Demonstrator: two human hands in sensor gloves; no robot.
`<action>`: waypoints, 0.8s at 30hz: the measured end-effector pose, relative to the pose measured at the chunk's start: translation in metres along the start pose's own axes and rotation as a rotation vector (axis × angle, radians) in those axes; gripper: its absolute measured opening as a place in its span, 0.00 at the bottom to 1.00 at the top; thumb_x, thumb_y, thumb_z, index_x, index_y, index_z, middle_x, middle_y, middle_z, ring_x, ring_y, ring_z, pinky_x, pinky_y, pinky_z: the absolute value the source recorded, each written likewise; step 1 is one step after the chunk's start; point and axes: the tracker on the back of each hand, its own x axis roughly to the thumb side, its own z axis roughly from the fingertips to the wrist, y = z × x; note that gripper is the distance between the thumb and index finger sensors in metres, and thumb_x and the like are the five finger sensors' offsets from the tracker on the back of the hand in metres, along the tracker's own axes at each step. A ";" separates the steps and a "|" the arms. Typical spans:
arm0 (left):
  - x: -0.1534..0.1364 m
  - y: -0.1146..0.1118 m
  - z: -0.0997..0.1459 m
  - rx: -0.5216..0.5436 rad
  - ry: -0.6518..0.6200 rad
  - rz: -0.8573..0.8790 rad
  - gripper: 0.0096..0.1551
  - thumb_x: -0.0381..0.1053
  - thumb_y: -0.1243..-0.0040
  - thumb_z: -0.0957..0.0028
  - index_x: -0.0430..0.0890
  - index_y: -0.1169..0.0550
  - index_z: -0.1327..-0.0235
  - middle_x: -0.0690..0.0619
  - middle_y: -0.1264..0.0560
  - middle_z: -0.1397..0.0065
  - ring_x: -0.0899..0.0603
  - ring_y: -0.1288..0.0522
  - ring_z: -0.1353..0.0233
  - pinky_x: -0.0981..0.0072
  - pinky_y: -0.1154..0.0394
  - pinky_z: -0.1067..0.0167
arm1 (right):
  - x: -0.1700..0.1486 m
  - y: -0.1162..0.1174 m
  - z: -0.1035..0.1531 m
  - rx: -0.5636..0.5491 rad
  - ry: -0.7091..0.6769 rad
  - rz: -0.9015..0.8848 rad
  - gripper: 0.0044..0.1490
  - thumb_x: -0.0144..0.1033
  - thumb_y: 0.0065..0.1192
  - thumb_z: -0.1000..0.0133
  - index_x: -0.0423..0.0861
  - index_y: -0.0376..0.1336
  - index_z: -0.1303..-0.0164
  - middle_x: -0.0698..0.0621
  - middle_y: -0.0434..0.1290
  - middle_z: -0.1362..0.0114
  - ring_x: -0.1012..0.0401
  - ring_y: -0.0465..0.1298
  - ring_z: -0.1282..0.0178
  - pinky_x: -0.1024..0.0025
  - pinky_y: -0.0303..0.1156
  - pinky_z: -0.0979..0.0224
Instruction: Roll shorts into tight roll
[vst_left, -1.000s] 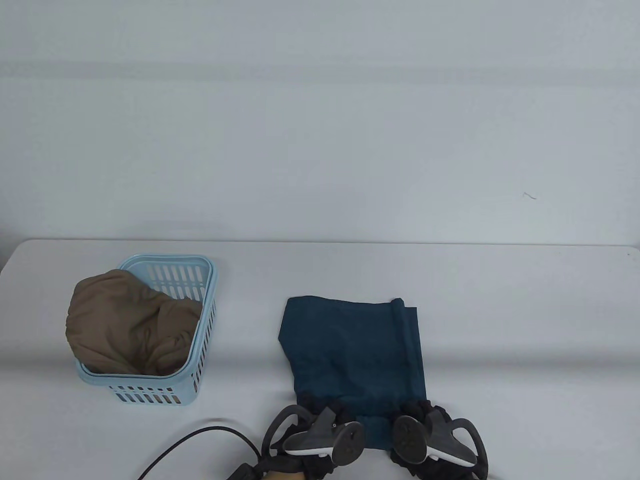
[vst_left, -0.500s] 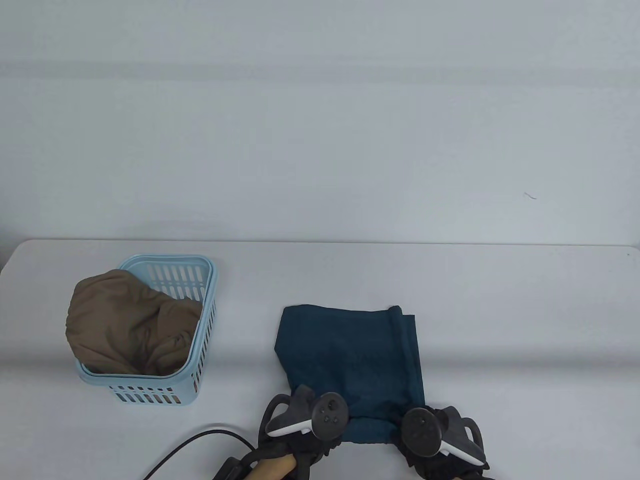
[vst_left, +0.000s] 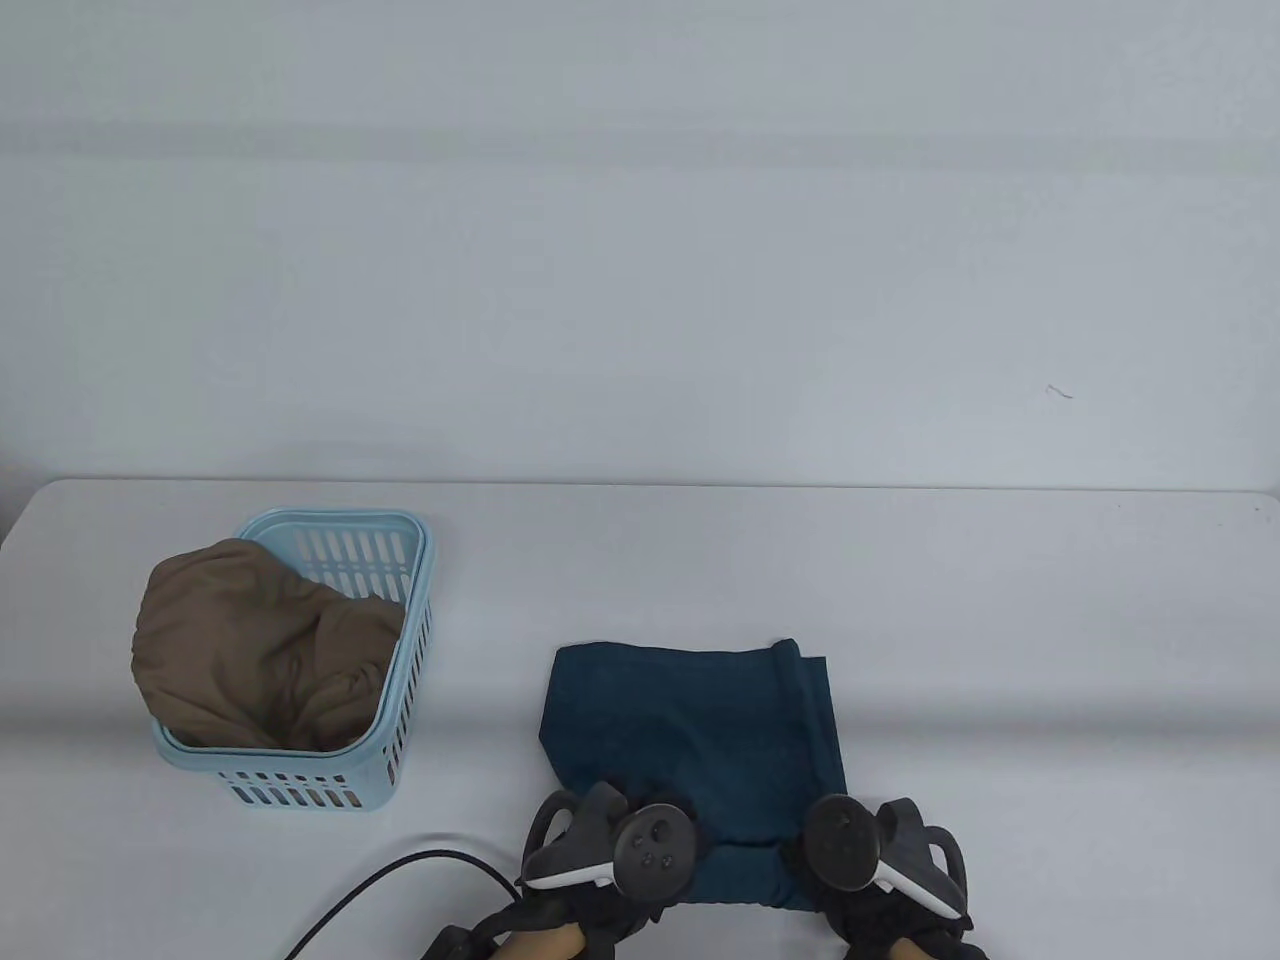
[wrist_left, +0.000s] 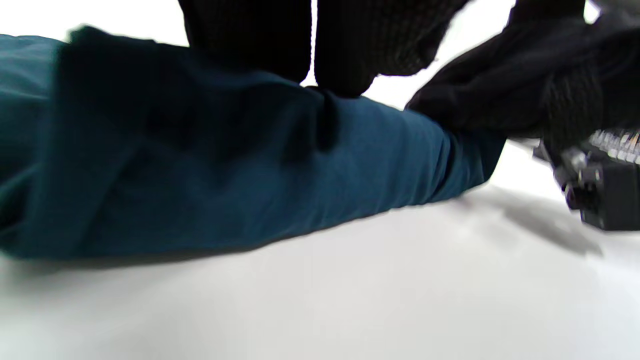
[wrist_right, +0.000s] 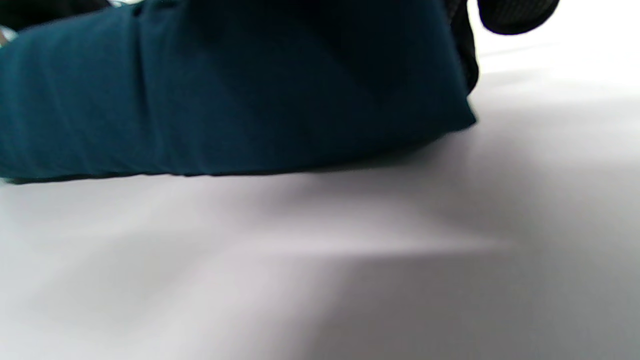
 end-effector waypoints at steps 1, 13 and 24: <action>0.000 -0.003 0.000 -0.034 0.008 -0.037 0.29 0.50 0.42 0.47 0.46 0.28 0.32 0.36 0.34 0.21 0.31 0.30 0.25 0.21 0.48 0.32 | 0.000 -0.001 0.002 -0.048 0.012 0.011 0.31 0.47 0.40 0.42 0.43 0.70 0.44 0.44 0.73 0.36 0.44 0.70 0.34 0.33 0.53 0.25; -0.005 -0.034 -0.014 -0.160 0.069 -0.257 0.45 0.53 0.42 0.48 0.35 0.43 0.23 0.32 0.42 0.20 0.28 0.37 0.23 0.21 0.50 0.32 | 0.011 -0.003 0.010 -0.036 -0.238 0.209 0.45 0.50 0.55 0.46 0.45 0.51 0.21 0.42 0.51 0.17 0.42 0.51 0.18 0.31 0.41 0.22; -0.010 -0.027 -0.015 -0.134 0.048 -0.212 0.39 0.49 0.47 0.46 0.35 0.38 0.23 0.34 0.32 0.22 0.32 0.26 0.26 0.25 0.43 0.31 | 0.013 -0.001 0.004 -0.049 -0.183 0.191 0.35 0.40 0.53 0.45 0.45 0.57 0.25 0.43 0.64 0.23 0.45 0.65 0.24 0.31 0.48 0.23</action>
